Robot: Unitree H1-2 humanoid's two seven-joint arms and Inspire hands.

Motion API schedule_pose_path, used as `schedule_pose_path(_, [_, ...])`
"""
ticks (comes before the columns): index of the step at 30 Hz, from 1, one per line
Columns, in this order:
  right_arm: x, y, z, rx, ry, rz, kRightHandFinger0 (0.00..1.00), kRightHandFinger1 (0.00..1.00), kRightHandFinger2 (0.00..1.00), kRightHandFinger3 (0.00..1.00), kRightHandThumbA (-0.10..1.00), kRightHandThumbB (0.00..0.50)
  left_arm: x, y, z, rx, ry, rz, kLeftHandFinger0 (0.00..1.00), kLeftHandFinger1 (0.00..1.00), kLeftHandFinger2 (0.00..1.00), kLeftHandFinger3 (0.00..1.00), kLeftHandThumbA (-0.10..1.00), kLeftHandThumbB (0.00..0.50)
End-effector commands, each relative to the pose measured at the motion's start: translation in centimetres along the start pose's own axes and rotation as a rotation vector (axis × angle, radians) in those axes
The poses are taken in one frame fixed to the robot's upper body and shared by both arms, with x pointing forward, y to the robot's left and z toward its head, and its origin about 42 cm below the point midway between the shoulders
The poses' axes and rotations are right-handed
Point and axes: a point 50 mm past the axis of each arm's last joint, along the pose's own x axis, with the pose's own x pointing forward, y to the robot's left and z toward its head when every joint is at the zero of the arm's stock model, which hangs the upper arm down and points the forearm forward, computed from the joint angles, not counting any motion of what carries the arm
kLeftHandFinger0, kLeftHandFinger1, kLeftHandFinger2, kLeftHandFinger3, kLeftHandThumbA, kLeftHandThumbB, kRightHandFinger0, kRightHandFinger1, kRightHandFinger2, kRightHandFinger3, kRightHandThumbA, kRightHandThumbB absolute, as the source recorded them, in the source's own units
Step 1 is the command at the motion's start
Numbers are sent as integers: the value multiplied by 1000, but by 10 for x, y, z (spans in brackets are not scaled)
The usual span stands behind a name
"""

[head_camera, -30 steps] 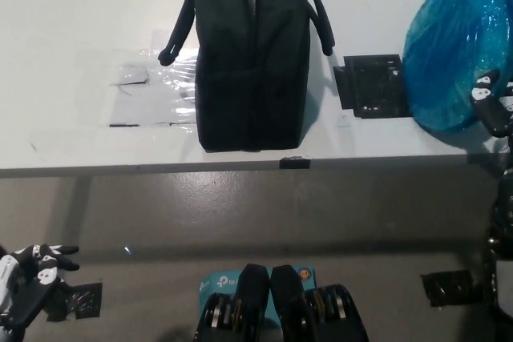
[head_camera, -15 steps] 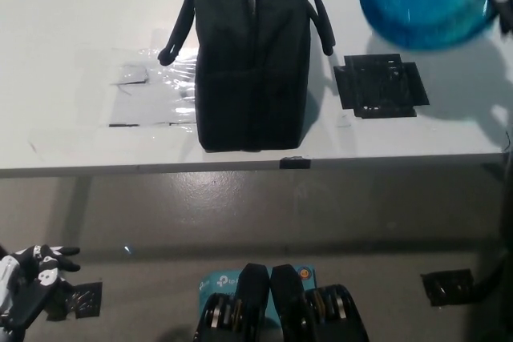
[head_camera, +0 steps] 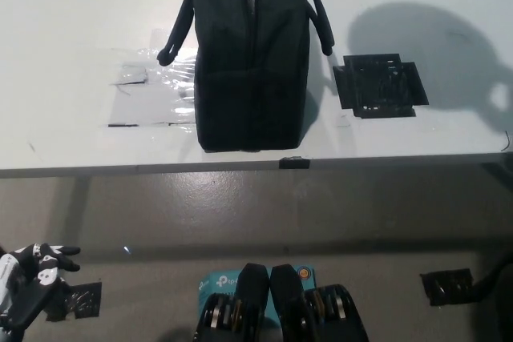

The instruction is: The robot uses its right hand to pick up a stack of plates kept in the middle of the desk and put it inside a bag kept next to it

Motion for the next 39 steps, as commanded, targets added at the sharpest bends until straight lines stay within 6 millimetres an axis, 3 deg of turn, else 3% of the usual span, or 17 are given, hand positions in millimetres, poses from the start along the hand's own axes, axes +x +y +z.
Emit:
schedule_pose_path(1, [14, 11, 54, -156, -153, 65, 0, 0, 152, 1, -100, 345, -1, 6, 14, 51, -73, -32, 358, 479, 548, 566, -100, 286])
schedule_pose_path(3, [15, 19, 53, -168, -143, 77, 0, 0, 105, 0, -100, 372, -2, 7, 14, 58, -72, -34, 374, 490, 560, 579, -100, 281])
schedule_pose_path(6, [17, 34, 53, -262, -130, 145, 0, 0, 146, 0, -100, 388, -3, 7, 15, 65, -75, -37, 382, 479, 542, 577, -100, 282])
schedule_pose_path(8, [20, 46, 53, -309, -132, 162, 0, 0, 165, 2, -100, 362, -3, 7, 15, 63, -79, -43, 388, 487, 547, 570, -100, 289])
schedule_pose_path(12, [25, 57, 54, -375, -136, 180, 0, 0, 117, 0, -100, 371, -3, 7, 15, 69, -77, -45, 399, 503, 565, 585, -100, 309])
schedule_pose_path(16, [30, 71, 59, -390, -141, 190, 0, 0, 210, 0, -100, 395, -4, 6, 14, 68, -77, -44, 416, 503, 557, 576, -100, 313])
schedule_pose_path(20, [36, 81, 61, -430, -140, 184, 0, 1, 260, 5, -100, 373, -5, 6, 14, 70, -81, -51, 412, 494, 547, 579, -100, 337])
schedule_pose_path(22, [40, 87, 63, -451, -132, 172, 0, 0, 262, 107, -100, 410, -4, 6, 13, 74, -91, -55, 416, 488, 536, 566, -100, 373])
schedule_pose_path(23, [41, 89, 64, -461, -128, 165, 0, 0, 250, 108, -100, 422, -4, 6, 13, 74, -92, -56, 409, 483, 529, 563, -100, 393])
schedule_pose_path(27, [49, 100, 66, -493, -100, 162, 0, 0, 224, 215, -100, 371, -6, 6, 13, 76, -74, -55, 442, 498, 540, 579, -100, 402])
schedule_pose_path(28, [53, 103, 67, -508, -81, 169, 0, 0, 204, 77, -100, 360, -5, 6, 13, 76, -82, -60, 431, 487, 536, 577, -100, 399])
schedule_pose_path(29, [58, 107, 67, -507, -72, 179, 0, 0, 197, 3, -100, 387, -5, 6, 12, 88, -79, -59, 425, 493, 541, 587, -100, 406])
schedule_pose_path(32, [67, 113, 65, -514, -52, 184, 0, 0, 237, 0, -100, 428, -5, 7, 12, 92, -84, -59, 411, 483, 538, 596, -100, 414])
schedule_pose_path(34, [71, 117, 61, -532, -41, 188, 0, 0, 290, 72, -100, 445, -5, 6, 12, 95, -86, -57, 396, 468, 526, 594, -100, 419])
schedule_pose_path(37, [75, 124, 54, -583, -17, 200, 0, 18, 356, 147, -100, 401, -5, 4, 11, 98, -83, -59, 415, 481, 547, 594, -100, 414])
schedule_pose_path(38, [73, 130, 48, -601, -3, 202, 0, 15, 369, 168, -100, 344, -5, 3, 12, 109, -78, -62, 414, 482, 548, 591, -100, 413])
schedule_pose_path(39, [74, 133, 43, -615, 18, 209, 0, 59, 439, 301, -100, 305, -5, 3, 12, 109, -76, -63, 421, 496, 559, 584, -100, 414])
